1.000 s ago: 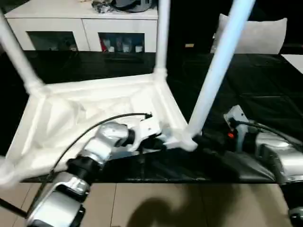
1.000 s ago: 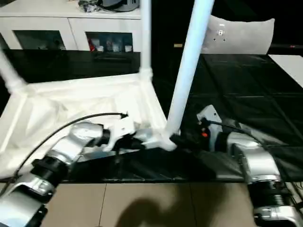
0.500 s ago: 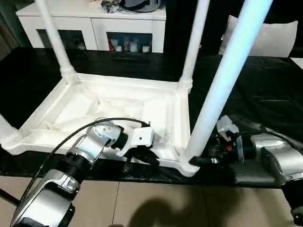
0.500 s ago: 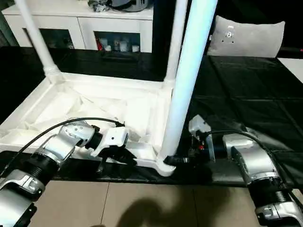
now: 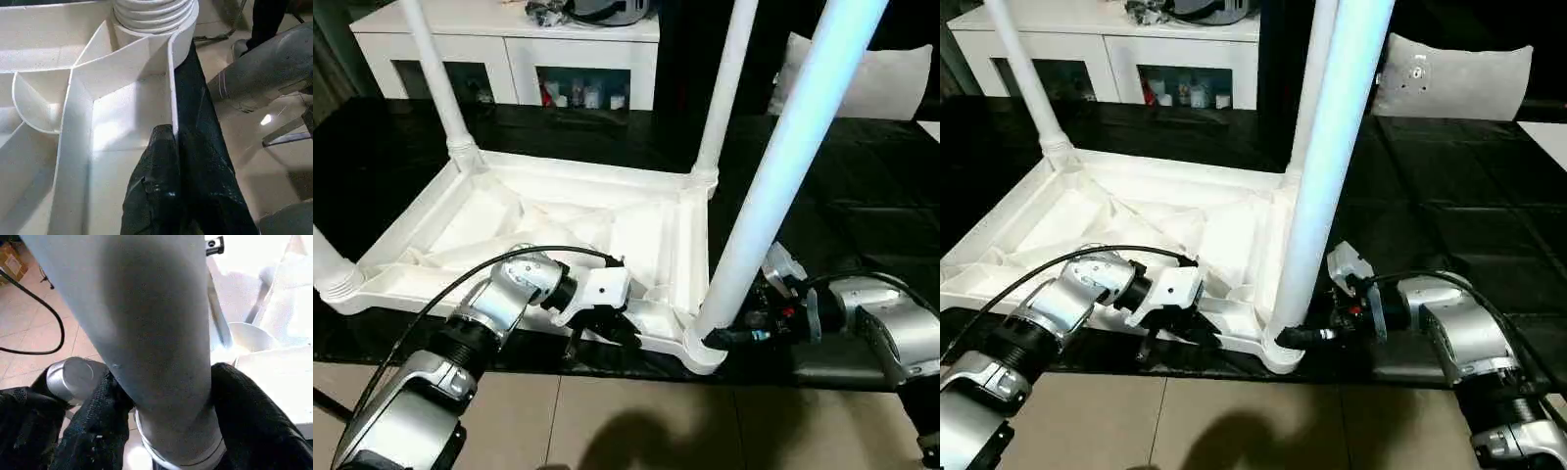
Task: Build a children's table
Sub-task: Rotate leg to tighten
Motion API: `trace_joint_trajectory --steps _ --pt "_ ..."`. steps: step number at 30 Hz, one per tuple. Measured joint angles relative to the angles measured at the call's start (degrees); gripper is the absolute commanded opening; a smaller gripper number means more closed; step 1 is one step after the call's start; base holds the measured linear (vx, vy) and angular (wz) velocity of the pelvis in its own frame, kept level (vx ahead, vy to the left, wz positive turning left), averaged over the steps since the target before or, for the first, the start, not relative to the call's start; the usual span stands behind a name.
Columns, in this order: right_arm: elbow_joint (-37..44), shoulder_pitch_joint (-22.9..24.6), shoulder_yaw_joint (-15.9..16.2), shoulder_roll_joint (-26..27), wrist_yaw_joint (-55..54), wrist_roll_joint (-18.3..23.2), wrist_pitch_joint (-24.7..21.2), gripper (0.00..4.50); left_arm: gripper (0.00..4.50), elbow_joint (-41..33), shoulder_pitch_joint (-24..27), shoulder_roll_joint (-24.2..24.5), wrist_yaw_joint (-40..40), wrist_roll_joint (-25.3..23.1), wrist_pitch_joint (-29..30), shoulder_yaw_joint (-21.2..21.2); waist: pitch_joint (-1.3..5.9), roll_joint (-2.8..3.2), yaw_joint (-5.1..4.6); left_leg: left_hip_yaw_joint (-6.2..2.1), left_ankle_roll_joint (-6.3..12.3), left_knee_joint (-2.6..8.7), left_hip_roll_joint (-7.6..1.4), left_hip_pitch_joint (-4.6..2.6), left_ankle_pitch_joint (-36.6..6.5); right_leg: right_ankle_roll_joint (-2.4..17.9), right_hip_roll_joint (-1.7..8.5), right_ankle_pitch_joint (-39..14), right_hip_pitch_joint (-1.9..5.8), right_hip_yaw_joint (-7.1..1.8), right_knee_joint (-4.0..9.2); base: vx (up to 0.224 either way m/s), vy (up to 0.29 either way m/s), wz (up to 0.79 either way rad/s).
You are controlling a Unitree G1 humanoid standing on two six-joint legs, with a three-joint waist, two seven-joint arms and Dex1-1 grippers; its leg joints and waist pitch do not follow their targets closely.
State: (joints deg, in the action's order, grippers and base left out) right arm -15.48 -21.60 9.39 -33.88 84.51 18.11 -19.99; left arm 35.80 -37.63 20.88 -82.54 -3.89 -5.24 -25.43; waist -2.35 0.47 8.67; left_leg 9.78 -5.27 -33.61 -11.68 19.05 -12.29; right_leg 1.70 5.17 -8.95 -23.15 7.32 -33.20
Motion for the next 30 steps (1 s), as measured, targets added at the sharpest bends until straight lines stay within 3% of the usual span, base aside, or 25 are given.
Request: trace_joint_trajectory --steps 6,10,15,19,25,27,30 --pt "3.1 3.1 -2.6 1.2 -3.3 2.0 -3.5 2.12 0.0 -0.1 0.2 -1.3 0.9 0.9 3.2 1.1 0.06 0.1 0.23 0.01 -0.03 -0.04 0.01 -0.03 0.0 0.0 0.02 0.0 0.03 -0.01 -0.02 0.0 0.0 0.0" --pt "3.6 3.7 -5.3 4.6 -11.8 1.8 -6.2 2.11 0.0 -0.3 0.7 -2.3 6.0 0.7 7.9 3.3 0.15 0.24 -0.47 0.02 -0.15 -0.07 0.02 -0.12 0.1 0.0 0.01 0.0 0.08 -0.06 -0.07 0.0 0.0 0.0" --pt "1.0 -0.1 -9.5 11.6 -29.6 -1.8 -10.0 2.08 0.0 -0.8 0.8 -6.8 18.3 -0.9 16.8 6.6 0.16 0.24 -3.59 0.02 -0.19 -0.31 0.02 -0.16 0.1 0.0 0.0 0.0 0.11 -0.04 0.09 0.0 0.0 0.0" --pt "-0.9 -3.2 -12.2 16.5 -43.3 -4.7 -11.3 2.06 0.0 -0.6 0.3 -12.3 28.7 -1.2 22.9 8.6 0.15 0.22 -4.8 0.02 -0.18 -0.31 0.03 -0.12 0.1 0.0 0.0 0.1 0.08 -0.02 0.16 0.0 0.0 0.0" --pt "-2.5 -5.1 -14.1 21.8 -55.5 -6.5 -9.5 2.06 0.0 -0.5 -0.4 -16.1 36.9 -2.6 25.2 9.3 0.15 0.21 -5.14 -0.03 -0.14 -0.14 0.02 -0.03 0.1 -0.1 -0.02 0.1 0.04 0.01 0.15 0.0 0.0 0.0" --pt "-3.0 -5.1 -14.4 22.3 -55.9 -6.5 -8.4 2.56 0.0 -0.7 -0.4 -16.0 37.1 -2.7 25.1 9.3 0.15 0.21 -5.11 -0.03 -0.11 -0.04 0.02 -0.02 0.1 -0.1 -0.02 0.1 0.03 0.01 0.15 0.0 0.0 0.0" --pt "-2.8 -4.6 -15.4 22.5 -55.0 -5.3 -8.2 2.88 0.0 -1.4 -0.4 -15.3 35.9 -2.7 24.6 8.7 0.15 0.22 -4.99 -0.03 -0.07 0.11 0.02 0.05 0.1 -0.1 -0.03 0.1 -0.09 0.01 0.14 0.0 0.0 0.0"
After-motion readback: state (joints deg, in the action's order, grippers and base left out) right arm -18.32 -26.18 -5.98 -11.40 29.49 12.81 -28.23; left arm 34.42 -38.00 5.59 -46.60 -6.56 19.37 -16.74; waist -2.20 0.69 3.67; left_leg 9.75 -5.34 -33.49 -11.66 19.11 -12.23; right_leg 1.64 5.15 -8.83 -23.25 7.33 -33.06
